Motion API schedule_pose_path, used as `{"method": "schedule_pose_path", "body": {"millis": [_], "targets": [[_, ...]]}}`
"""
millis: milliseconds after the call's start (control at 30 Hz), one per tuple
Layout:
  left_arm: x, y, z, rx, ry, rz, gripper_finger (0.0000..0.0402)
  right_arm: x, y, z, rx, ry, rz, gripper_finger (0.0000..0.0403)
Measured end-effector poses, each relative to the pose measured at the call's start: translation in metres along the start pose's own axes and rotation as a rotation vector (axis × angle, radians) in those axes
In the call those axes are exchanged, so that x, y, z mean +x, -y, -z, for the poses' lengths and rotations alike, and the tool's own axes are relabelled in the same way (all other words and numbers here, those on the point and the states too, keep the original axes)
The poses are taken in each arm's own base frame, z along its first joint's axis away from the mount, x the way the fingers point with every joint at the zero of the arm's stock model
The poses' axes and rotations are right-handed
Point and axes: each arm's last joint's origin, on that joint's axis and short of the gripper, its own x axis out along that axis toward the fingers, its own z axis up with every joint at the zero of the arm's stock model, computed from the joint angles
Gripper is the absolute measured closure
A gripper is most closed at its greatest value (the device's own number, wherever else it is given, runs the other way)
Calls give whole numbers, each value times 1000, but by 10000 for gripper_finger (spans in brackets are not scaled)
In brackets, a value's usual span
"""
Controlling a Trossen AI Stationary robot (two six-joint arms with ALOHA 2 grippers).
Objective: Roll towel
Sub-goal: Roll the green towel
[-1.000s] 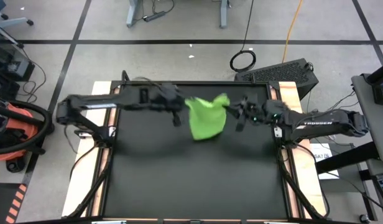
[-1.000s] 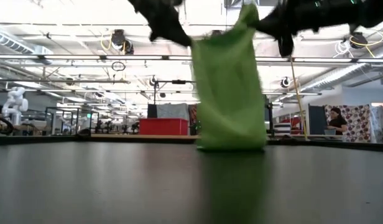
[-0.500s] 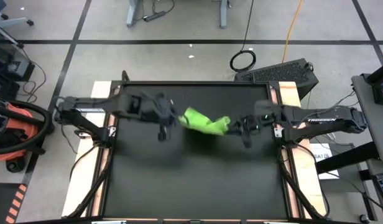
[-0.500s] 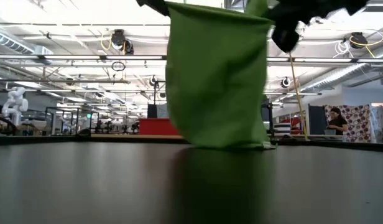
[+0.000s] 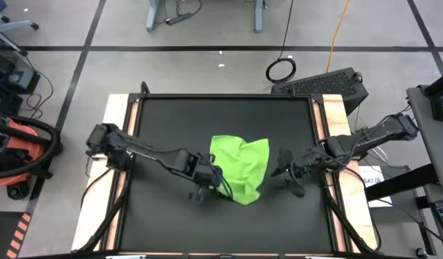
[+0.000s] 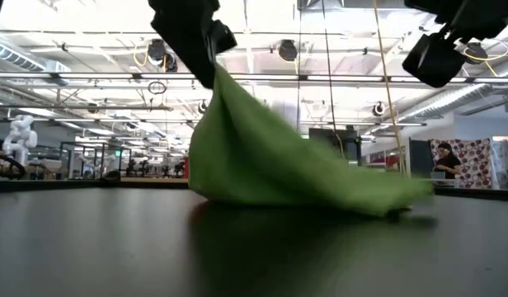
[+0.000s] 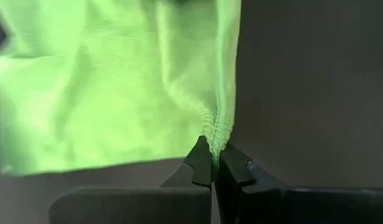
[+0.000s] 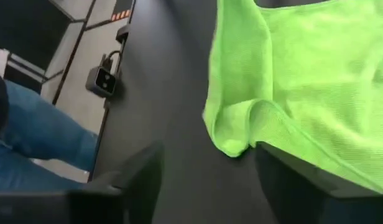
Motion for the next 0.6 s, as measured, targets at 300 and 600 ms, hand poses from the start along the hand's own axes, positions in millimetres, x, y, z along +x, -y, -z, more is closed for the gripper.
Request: {"method": "schedule_pose_path", "body": {"millis": [300,600], "targets": [[18,10,-7,19,21,70,401,23,-22,15,-213,-63,53,164],[18,3,-7,0,20,81,401,79,-25,27,-340,-158,102,204]]}}
